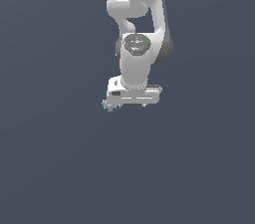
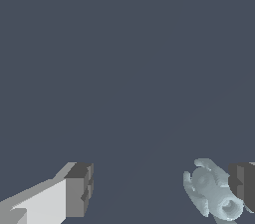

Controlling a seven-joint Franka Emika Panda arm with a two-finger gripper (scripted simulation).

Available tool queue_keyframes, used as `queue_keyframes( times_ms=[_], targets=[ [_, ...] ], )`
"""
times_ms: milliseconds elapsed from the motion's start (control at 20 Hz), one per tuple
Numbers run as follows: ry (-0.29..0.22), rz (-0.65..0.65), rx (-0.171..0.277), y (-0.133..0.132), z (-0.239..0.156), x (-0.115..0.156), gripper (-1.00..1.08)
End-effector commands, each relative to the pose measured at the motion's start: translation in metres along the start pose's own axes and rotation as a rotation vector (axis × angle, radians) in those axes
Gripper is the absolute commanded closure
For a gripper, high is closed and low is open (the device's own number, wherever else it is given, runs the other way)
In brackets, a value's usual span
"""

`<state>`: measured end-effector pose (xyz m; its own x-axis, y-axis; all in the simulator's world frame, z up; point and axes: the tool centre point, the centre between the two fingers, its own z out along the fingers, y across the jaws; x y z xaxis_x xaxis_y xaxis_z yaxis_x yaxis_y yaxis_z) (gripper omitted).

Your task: Pick up the object and move it to a goal position.

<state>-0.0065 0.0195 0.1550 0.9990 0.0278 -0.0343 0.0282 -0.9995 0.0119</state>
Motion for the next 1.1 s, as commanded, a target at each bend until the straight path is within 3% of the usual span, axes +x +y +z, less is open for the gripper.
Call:
queue_keyframes(
  times_ms=[0,450,1050],
  targets=[
    [0.0,0.0,0.0,0.0,0.0,0.0,-0.92],
    [0.042,0.024,0.0,0.028,-0.019,0.009,-0.92],
    [0.039,0.117,0.007,0.039,-0.004,-0.003,-0.92]
  ],
)
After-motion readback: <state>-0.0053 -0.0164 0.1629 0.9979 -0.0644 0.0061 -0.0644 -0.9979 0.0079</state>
